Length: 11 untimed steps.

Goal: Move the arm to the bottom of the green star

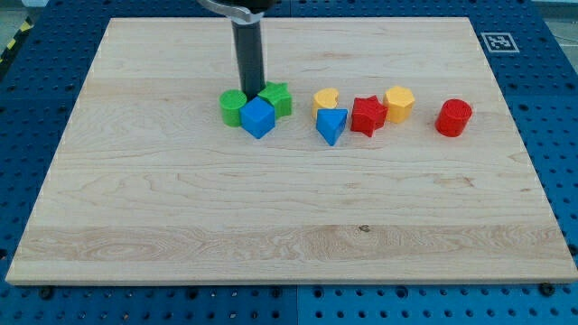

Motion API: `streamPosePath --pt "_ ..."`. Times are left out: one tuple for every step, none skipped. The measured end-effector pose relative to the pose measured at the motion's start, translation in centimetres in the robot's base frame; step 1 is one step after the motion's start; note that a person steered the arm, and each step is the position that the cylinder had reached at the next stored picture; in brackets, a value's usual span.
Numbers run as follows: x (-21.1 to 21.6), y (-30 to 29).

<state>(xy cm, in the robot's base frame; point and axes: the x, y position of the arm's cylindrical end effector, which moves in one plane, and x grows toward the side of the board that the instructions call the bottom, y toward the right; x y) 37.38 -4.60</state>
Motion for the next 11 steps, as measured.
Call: streamPosePath --pt "0.1 0.5" --pt "0.6 0.3" --pt "-1.6 -1.6" --pt "-4.3 -6.7" --pt "-2.7 -11.6" --pt "4.1 -11.7" --pt "10.7 -7.7" --pt "14.1 -1.3" --pt "12.4 4.9" --pt "9.4 5.9" --pt "8.3 5.9"
